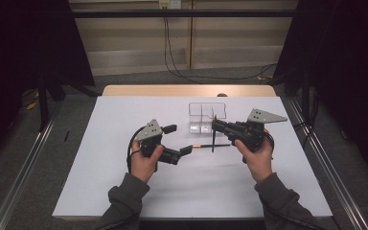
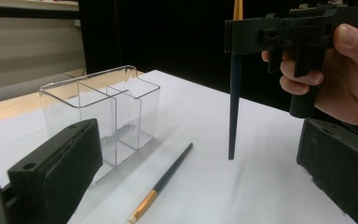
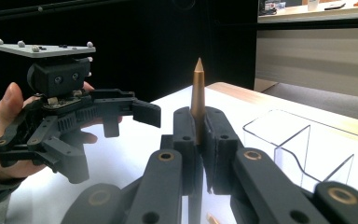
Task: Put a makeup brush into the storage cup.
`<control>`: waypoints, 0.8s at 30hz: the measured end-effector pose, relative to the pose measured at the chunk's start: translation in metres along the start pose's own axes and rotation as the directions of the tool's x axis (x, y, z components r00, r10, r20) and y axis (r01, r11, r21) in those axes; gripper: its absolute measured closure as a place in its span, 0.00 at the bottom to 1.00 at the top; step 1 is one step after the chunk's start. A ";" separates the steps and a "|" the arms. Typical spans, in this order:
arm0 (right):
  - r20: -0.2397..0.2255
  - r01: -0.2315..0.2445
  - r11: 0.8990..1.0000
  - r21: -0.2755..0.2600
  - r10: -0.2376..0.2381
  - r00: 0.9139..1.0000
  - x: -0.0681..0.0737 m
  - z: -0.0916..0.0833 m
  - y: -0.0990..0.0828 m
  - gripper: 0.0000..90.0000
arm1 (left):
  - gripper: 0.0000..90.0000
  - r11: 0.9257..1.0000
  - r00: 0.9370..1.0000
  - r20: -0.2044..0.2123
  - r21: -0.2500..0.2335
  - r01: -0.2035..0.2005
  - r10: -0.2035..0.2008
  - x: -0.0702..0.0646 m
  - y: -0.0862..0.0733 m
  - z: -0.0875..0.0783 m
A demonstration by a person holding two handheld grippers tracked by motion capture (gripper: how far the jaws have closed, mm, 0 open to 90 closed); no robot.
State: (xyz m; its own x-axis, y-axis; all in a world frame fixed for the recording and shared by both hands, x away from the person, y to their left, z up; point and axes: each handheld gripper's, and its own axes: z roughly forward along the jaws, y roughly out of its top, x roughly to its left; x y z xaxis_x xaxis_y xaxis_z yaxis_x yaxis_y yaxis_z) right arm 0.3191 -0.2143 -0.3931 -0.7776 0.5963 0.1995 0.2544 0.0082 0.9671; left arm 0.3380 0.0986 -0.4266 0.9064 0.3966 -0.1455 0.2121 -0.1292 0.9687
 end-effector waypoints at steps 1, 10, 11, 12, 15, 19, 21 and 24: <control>0.000 0.002 1.000 -0.001 -0.002 1.000 0.000 0.000 0.000 0.94 | 0.00 1.000 1.000 -0.007 0.002 0.005 -0.005 0.000 0.000 -0.001; 0.006 0.004 1.000 0.000 -0.004 1.000 -0.003 -0.003 0.001 0.94 | 0.00 1.000 1.000 -0.010 0.014 0.017 -0.016 0.007 -0.004 -0.012; 0.006 0.006 1.000 0.001 -0.006 1.000 -0.003 -0.003 0.002 0.94 | 0.01 1.000 1.000 -0.004 0.017 0.016 -0.016 0.008 -0.004 -0.013; 0.006 0.004 1.000 -0.001 -0.004 1.000 -0.004 -0.003 0.002 0.94 | 0.01 1.000 1.000 -0.003 0.013 0.024 -0.024 0.008 -0.004 -0.015; 0.009 0.005 1.000 0.000 -0.005 1.000 -0.005 -0.004 0.003 0.94 | 0.01 1.000 1.000 -0.011 0.009 0.027 -0.027 0.009 -0.003 -0.018; 0.013 0.008 1.000 -0.003 -0.008 1.000 -0.006 -0.005 0.003 0.94 | 0.01 1.000 1.000 -0.019 0.012 0.023 -0.023 0.012 -0.003 -0.025; 0.013 0.006 1.000 -0.004 -0.006 1.000 -0.007 -0.005 0.003 0.94 | 0.01 1.000 0.999 -0.021 0.000 0.028 -0.028 0.013 -0.003 -0.029; 0.018 0.002 1.000 -0.002 -0.002 1.000 -0.008 -0.005 0.003 0.94 | 0.01 1.000 0.999 -0.040 0.012 0.021 -0.020 0.015 -0.002 -0.034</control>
State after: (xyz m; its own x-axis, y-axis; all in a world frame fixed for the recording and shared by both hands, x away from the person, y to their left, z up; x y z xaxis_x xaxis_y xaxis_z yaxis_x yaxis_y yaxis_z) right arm 0.3229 -0.2235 -0.3909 -0.7675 0.6109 0.1943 0.2511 0.0076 0.9679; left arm 0.3390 0.1360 -0.4242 0.8866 0.4351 -0.1570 0.2353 -0.1321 0.9629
